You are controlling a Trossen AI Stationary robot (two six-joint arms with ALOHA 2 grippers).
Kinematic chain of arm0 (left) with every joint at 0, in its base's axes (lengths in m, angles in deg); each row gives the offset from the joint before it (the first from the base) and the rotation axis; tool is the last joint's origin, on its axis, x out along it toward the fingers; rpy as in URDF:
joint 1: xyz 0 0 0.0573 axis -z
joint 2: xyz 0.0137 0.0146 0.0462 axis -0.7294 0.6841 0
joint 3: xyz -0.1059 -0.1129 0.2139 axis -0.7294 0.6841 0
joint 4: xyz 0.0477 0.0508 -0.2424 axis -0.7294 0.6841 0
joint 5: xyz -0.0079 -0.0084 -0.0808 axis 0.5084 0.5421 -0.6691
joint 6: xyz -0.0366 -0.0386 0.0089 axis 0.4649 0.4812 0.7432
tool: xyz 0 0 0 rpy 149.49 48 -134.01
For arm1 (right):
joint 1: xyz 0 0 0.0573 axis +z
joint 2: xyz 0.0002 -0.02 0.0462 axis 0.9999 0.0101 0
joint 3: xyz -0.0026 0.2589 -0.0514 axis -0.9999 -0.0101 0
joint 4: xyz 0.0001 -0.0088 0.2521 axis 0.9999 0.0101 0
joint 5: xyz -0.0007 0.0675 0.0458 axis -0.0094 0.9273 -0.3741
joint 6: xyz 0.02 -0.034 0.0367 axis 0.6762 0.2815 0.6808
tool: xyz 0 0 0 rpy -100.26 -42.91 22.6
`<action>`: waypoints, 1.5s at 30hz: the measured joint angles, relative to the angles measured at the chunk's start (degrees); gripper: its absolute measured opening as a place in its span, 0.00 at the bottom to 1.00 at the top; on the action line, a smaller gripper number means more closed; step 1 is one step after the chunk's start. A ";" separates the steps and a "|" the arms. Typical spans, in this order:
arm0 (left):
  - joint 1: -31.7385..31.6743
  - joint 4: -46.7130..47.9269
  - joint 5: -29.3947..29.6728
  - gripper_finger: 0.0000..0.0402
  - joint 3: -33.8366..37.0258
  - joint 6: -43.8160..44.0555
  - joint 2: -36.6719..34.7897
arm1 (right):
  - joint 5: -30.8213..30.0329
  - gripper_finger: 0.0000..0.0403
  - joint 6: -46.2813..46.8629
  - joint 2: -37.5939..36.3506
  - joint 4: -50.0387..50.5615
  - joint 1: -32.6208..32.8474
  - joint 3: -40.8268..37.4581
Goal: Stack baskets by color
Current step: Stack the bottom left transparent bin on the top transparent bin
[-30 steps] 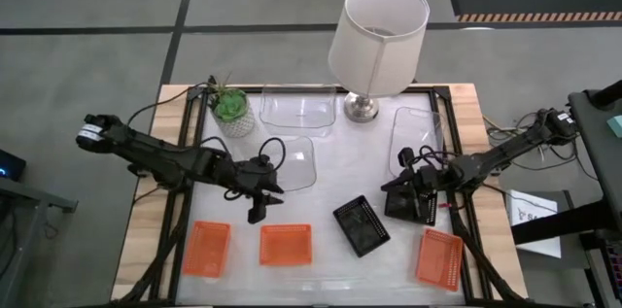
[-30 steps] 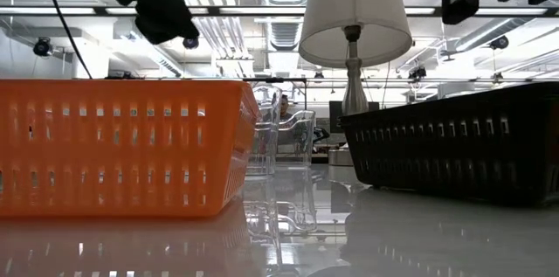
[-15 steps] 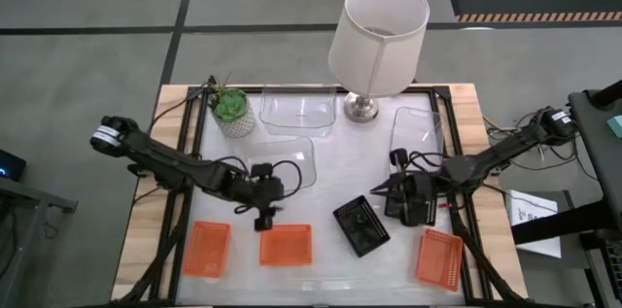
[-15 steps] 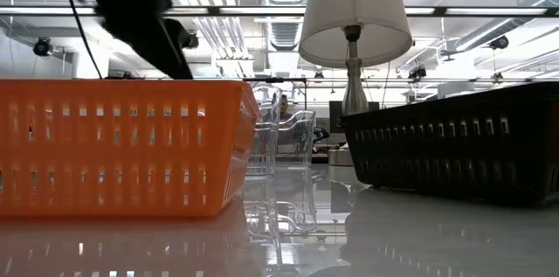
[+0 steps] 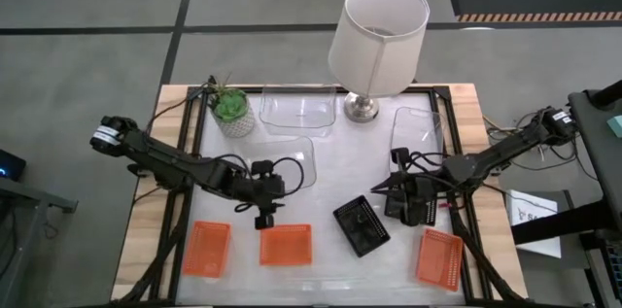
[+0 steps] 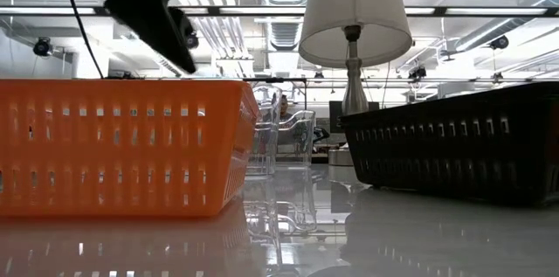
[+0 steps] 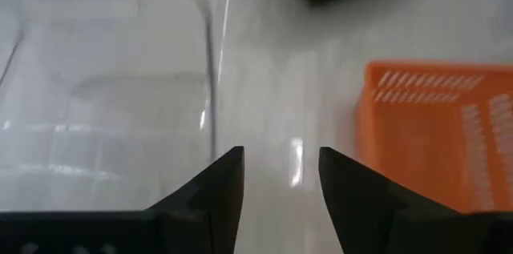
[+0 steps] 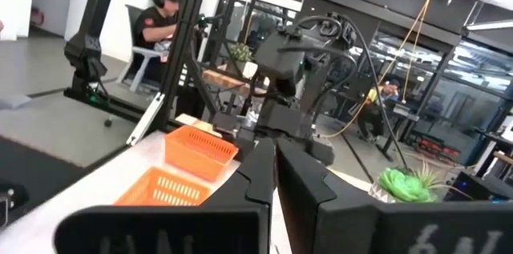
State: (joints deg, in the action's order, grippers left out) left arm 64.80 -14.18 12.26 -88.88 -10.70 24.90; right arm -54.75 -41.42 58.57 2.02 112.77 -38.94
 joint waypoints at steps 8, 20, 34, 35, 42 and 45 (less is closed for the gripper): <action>-1.52 0.48 0.50 0.47 1.20 -0.04 -0.02 | -0.02 0.02 -0.07 -0.44 2.58 0.00 -0.04; -1.84 0.30 3.34 0.52 1.81 -1.57 5.37 | -0.04 0.02 1.46 -0.42 5.21 -0.02 -0.04; -1.84 -0.58 4.12 0.27 1.86 -1.63 9.12 | -0.04 0.02 2.37 -0.42 5.45 0.00 -0.07; -1.84 -0.55 4.08 0.22 1.86 -1.78 9.02 | -0.04 0.02 2.41 -0.42 5.45 0.00 -0.07; -1.73 -0.25 3.14 0.02 1.29 -3.16 7.11 | -0.04 0.02 3.05 -0.42 5.57 0.00 -0.07; -1.55 0.84 3.14 0.00 -0.17 -4.01 5.93 | -0.04 0.02 3.05 -0.42 5.60 0.00 -0.07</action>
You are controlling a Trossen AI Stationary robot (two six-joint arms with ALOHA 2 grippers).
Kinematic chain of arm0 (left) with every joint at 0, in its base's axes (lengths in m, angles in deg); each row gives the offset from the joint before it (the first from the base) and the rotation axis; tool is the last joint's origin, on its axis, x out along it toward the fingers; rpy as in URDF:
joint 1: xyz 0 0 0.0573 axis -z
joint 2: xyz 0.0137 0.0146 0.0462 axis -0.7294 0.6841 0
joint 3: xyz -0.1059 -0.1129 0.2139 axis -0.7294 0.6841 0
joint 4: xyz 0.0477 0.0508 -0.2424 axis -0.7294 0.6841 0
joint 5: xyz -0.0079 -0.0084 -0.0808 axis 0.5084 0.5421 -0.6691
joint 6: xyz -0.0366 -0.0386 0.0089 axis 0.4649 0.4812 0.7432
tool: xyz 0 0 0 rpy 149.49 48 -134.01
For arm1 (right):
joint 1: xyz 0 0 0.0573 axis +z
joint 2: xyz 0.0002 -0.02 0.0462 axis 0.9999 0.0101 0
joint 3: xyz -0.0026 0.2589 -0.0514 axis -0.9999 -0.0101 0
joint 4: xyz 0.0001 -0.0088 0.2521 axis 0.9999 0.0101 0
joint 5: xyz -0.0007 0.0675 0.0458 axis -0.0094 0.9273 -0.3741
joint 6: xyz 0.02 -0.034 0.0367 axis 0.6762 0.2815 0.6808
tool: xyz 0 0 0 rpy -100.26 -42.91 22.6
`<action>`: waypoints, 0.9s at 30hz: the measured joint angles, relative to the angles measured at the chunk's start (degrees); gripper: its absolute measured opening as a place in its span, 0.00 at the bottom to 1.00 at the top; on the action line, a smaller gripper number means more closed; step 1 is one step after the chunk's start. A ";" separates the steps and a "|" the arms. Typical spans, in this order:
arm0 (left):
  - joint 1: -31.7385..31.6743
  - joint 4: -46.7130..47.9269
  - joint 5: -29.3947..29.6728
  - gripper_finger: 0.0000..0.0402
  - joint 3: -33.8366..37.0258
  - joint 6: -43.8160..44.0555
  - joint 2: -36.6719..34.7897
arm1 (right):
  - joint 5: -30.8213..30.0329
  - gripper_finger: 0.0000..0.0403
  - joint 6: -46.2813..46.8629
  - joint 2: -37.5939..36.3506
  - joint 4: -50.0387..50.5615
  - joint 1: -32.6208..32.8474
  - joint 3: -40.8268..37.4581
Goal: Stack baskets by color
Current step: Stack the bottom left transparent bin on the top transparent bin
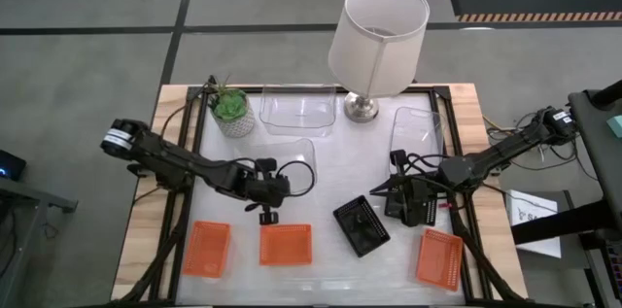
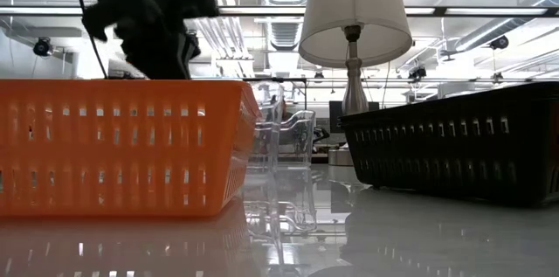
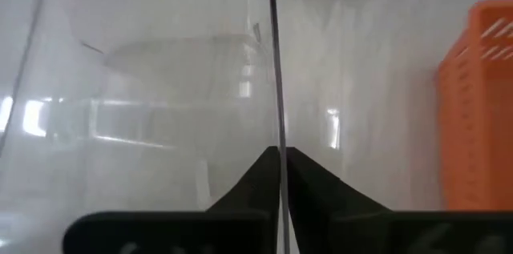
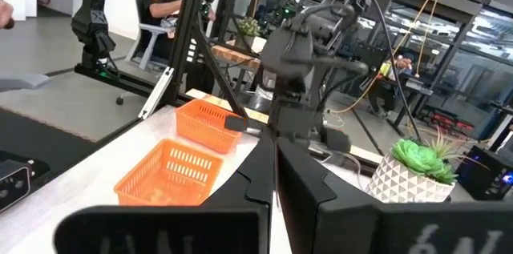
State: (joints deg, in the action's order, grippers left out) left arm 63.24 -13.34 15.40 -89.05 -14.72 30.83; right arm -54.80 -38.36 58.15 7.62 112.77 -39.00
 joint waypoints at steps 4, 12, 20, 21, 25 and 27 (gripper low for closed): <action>0.55 0.71 -0.04 0.00 -1.73 -1.90 -1.97 | 0.00 0.02 0.14 0.00 0.28 0.00 -0.02; 1.52 5.30 0.79 0.00 -7.36 -6.01 -4.52 | 0.00 0.02 0.77 0.00 0.92 0.00 -0.02; 2.38 9.40 2.90 0.00 -11.28 -9.71 -4.47 | 0.00 0.02 0.96 0.00 1.11 0.00 -0.02; 2.64 9.30 2.99 0.00 -11.63 -10.36 -4.47 | 0.00 0.02 0.96 0.00 1.13 0.00 -0.02; 3.68 9.18 3.83 0.00 -13.43 -13.52 -4.77 | 0.00 0.02 1.38 0.00 1.21 0.00 -0.02; 3.92 9.14 4.08 0.00 -14.34 -14.87 -5.14 | 0.00 0.02 1.39 0.00 1.32 0.00 -0.02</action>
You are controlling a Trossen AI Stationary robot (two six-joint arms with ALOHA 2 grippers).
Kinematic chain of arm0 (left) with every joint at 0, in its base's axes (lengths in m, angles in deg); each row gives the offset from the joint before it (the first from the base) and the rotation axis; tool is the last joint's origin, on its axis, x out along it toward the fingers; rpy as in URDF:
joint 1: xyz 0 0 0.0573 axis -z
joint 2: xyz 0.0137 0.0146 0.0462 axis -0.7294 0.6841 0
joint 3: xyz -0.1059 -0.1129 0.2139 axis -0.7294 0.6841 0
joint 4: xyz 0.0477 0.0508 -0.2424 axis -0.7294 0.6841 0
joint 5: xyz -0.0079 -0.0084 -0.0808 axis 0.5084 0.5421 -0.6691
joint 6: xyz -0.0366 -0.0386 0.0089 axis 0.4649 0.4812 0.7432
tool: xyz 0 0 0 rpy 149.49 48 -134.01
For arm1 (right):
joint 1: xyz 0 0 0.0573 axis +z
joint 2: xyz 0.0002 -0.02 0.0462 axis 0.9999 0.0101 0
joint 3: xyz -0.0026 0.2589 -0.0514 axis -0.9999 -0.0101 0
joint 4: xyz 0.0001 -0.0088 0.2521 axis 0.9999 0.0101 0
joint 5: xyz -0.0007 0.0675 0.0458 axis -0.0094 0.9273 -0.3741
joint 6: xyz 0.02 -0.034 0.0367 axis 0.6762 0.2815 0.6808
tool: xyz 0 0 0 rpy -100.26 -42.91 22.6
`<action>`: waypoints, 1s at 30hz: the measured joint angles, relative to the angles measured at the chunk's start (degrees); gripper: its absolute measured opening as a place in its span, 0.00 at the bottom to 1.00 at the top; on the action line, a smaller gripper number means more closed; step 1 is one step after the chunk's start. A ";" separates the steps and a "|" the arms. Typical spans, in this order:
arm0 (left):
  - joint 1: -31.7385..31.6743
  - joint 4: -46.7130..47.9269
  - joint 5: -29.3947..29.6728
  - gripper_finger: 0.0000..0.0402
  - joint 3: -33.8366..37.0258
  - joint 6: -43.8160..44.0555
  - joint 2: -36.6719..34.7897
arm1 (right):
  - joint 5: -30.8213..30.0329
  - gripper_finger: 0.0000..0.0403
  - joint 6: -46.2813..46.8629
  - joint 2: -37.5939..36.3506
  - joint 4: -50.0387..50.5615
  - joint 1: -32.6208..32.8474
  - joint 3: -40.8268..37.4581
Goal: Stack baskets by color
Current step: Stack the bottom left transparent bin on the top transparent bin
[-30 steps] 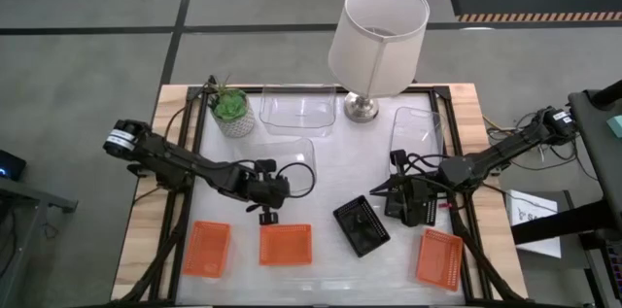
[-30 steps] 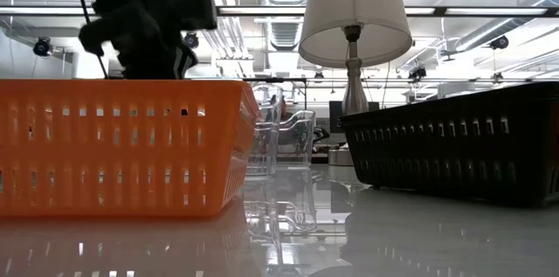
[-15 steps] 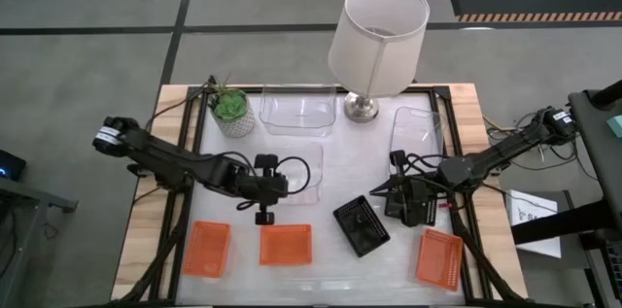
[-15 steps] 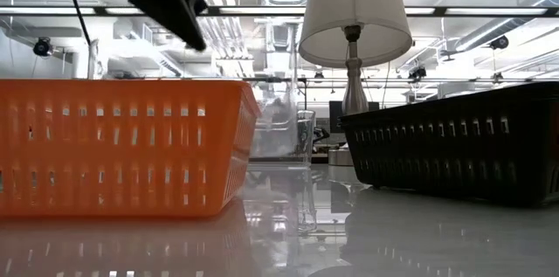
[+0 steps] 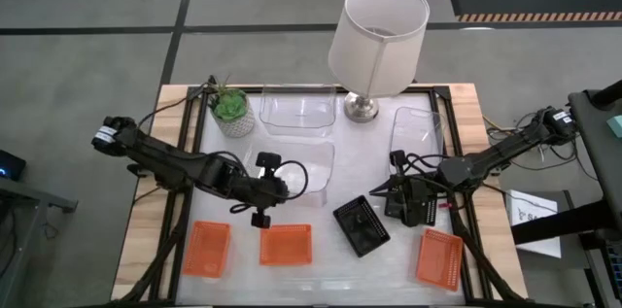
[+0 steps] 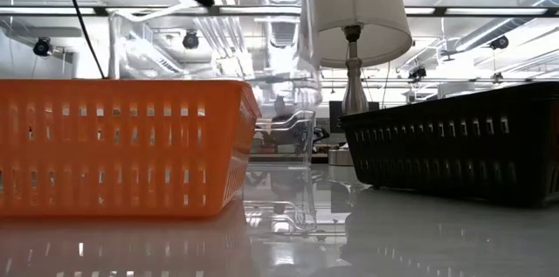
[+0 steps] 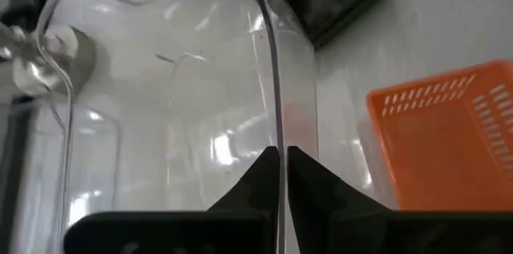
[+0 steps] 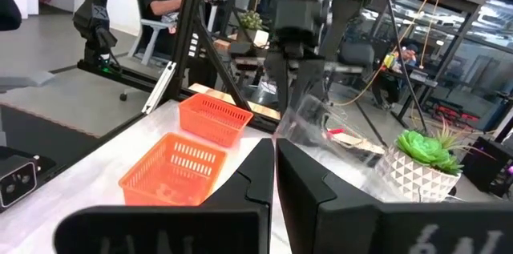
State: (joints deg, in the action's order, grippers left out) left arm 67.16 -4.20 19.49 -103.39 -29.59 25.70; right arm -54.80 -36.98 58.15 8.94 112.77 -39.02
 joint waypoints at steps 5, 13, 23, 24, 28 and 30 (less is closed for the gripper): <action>0.31 0.15 0.89 0.00 -2.55 -4.94 -0.23 | 0.00 0.02 0.03 0.00 0.07 0.00 0.00; 0.25 0.09 10.35 0.00 -3.04 -17.10 -0.34 | 0.00 0.02 0.03 0.00 0.19 0.00 0.00; -0.93 0.02 16.08 0.00 -2.41 -22.24 -0.34 | -0.02 0.02 0.05 0.00 0.17 0.00 0.00; -1.33 0.02 16.08 0.00 -2.21 -22.27 -0.34 | -0.02 0.02 0.05 0.00 0.16 0.00 0.00; -3.31 0.00 16.09 0.00 -1.56 -22.32 -0.34 | -0.02 0.02 0.05 0.00 0.16 0.00 0.00; -4.73 -0.02 16.09 0.00 -1.25 -23.18 -0.34 | -0.02 0.02 0.05 0.00 0.19 0.00 0.00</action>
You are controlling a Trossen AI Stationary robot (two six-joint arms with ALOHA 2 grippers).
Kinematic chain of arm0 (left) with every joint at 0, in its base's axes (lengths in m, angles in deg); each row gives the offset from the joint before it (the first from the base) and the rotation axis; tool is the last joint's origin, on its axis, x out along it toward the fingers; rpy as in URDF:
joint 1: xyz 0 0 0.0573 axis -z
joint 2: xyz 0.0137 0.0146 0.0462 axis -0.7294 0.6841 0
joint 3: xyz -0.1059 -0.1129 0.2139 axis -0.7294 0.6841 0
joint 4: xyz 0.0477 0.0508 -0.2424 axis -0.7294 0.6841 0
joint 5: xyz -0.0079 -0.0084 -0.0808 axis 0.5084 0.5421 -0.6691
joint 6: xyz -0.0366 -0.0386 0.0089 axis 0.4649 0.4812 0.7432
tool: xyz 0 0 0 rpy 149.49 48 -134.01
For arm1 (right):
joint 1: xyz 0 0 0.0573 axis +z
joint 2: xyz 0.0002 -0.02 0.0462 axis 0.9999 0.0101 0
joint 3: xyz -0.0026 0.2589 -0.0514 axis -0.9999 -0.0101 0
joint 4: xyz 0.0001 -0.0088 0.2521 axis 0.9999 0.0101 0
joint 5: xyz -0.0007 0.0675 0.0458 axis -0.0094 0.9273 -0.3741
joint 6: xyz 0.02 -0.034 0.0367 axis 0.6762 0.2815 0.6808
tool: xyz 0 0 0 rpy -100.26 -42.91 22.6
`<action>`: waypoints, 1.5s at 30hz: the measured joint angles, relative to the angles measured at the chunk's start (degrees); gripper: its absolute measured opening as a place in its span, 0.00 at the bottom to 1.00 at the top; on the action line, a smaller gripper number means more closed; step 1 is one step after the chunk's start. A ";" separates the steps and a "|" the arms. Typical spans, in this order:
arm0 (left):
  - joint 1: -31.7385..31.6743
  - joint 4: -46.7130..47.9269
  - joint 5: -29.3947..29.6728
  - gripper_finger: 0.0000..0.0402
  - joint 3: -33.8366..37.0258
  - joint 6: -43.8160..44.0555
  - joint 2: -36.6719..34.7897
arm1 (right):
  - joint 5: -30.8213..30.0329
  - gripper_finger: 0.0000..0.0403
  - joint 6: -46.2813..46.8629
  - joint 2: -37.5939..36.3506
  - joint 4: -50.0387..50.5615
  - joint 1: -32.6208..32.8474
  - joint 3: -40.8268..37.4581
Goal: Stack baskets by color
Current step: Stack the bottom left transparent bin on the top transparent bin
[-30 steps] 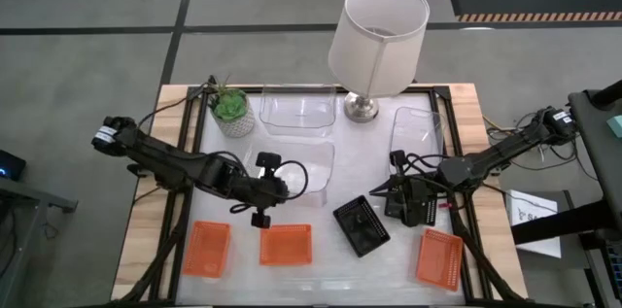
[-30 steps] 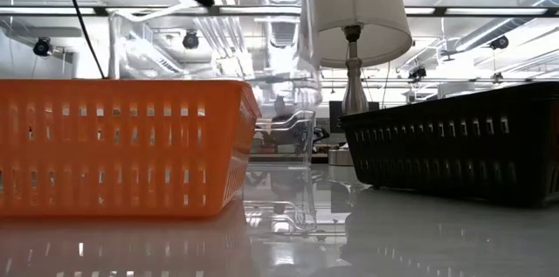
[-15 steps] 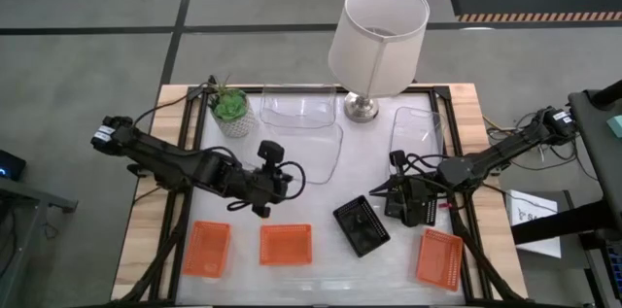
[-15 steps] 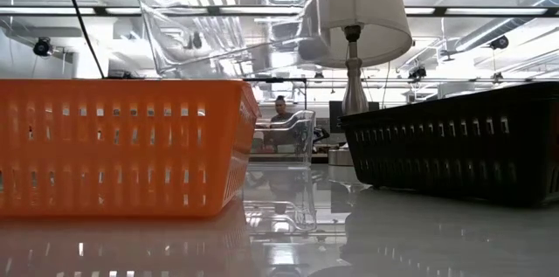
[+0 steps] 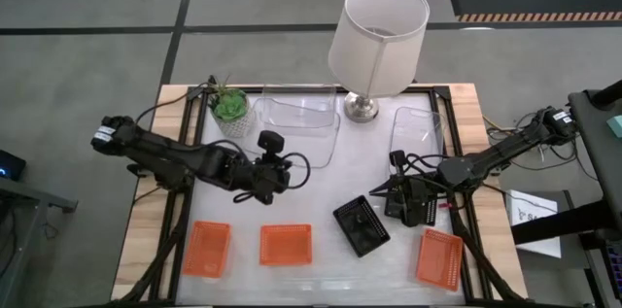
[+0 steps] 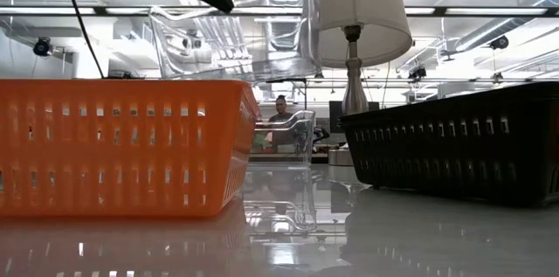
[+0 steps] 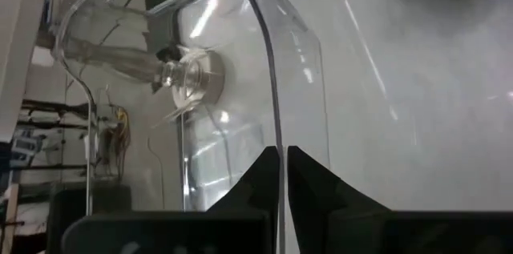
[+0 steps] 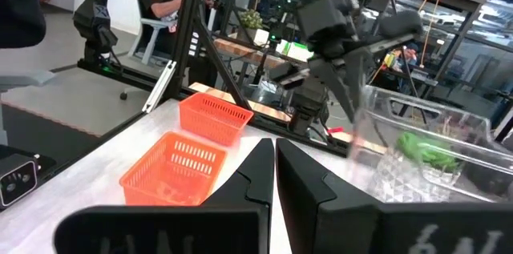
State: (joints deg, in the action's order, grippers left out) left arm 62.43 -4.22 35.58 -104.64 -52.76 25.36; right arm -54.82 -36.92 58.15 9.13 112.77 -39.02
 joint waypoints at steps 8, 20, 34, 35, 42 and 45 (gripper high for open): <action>-7.20 -1.38 -1.50 0.00 0.16 -3.55 0.00 | 0.00 0.02 -0.07 -1.31 1.58 0.00 0.00; -16.67 -6.57 -8.72 0.00 1.87 -8.86 0.00 | 0.00 0.02 -0.99 -5.57 6.27 0.00 0.00; -23.70 -11.80 -11.06 0.00 4.89 -12.57 0.00 | 0.00 0.02 -2.60 -5.62 6.16 0.00 0.00; -23.99 -12.45 -11.21 0.00 4.89 -12.66 0.00 | 0.00 0.02 -2.58 -5.62 6.16 0.00 0.00; -26.48 -13.66 -13.33 0.00 4.89 -14.86 0.33 | 0.00 0.02 -2.26 -5.62 6.14 0.00 0.00; -27.19 -14.43 -14.21 0.00 4.91 -15.10 0.58 | 0.00 0.02 -1.43 -5.62 6.12 0.00 0.00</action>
State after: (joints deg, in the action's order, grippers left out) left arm 35.24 -18.65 21.37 -99.73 -67.86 25.94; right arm -54.82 -38.35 52.53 15.25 112.77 -39.02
